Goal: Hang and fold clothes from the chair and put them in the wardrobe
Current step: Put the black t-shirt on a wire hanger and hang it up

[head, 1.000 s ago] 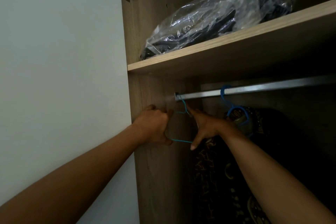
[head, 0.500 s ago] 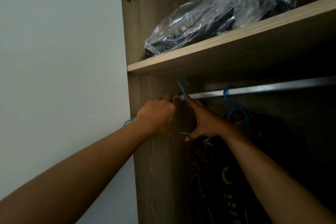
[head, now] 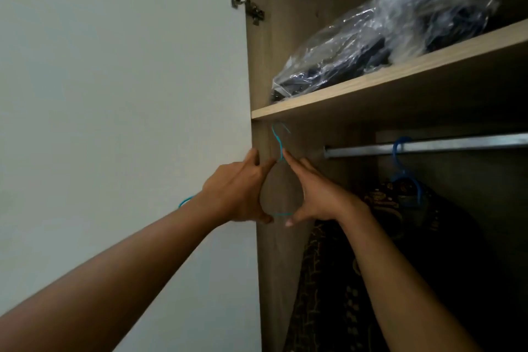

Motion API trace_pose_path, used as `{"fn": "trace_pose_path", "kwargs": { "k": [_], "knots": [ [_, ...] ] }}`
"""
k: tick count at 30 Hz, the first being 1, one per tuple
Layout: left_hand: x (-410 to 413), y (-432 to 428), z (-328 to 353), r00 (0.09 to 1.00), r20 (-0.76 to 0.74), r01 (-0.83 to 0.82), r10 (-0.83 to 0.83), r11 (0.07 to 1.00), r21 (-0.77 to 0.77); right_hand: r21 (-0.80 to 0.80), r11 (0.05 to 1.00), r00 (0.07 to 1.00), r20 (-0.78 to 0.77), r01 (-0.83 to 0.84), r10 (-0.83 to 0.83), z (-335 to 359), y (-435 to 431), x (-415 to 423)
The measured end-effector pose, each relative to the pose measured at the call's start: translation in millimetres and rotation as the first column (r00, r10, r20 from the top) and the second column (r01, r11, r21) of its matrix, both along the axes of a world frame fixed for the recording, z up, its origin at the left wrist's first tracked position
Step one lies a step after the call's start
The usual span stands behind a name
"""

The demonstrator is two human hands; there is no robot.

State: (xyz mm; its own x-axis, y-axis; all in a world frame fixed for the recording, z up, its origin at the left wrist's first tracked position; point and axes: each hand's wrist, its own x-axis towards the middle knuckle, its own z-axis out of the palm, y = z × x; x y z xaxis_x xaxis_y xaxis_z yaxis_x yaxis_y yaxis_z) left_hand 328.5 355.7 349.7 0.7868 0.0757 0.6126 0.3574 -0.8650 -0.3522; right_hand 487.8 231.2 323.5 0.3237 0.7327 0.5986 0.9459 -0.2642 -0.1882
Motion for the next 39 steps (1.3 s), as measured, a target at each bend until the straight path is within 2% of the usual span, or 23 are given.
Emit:
{"fn": "trace_pose_path", "kwargs": {
  "k": [4,9,12,16,20,26,33,39],
  "knots": [
    [-56.4,-9.3,-6.8,0.989,0.011,-0.149,0.149,0.989,-0.002,-0.007,0.997,0.996,0.032,-0.079,0.079,-1.8,6.8,-50.8],
    [-125.7,-20.1,-38.4,0.968,0.020,-0.246,0.250,0.963,-0.114,-0.046,0.982,0.977,0.104,-0.181,0.185,-24.8,17.1,-102.2],
    [-166.8,-24.1,-64.7,0.950,0.017,-0.303,0.313,0.930,-0.206,-0.100,0.969,0.952,0.186,-0.226,0.241,-45.2,22.8,-134.7],
    [-229.5,-26.3,-86.6,0.907,-0.016,-0.412,0.422,0.876,-0.253,-0.149,0.944,0.910,0.255,-0.296,0.326,-66.8,35.7,-195.6],
    [-295.4,-27.2,-93.5,0.867,0.013,-0.472,0.497,0.831,-0.295,-0.134,0.930,0.870,0.329,-0.343,0.368,-70.0,51.2,-259.3],
    [-426.1,-36.7,-92.8,0.778,0.067,-0.583,0.624,0.758,-0.292,-0.146,0.845,0.765,0.368,-0.515,0.529,-61.5,73.4,-371.6],
    [-571.8,-36.4,-103.8,0.633,0.089,-0.726,0.769,0.629,-0.278,-0.162,0.740,0.642,0.401,-0.653,0.654,-65.9,107.1,-516.8],
    [-699.1,-21.3,-131.2,0.550,0.049,-0.796,0.833,0.541,-0.272,-0.186,0.659,0.579,0.346,-0.729,0.738,-101.8,145.5,-642.7]
  ]
}}
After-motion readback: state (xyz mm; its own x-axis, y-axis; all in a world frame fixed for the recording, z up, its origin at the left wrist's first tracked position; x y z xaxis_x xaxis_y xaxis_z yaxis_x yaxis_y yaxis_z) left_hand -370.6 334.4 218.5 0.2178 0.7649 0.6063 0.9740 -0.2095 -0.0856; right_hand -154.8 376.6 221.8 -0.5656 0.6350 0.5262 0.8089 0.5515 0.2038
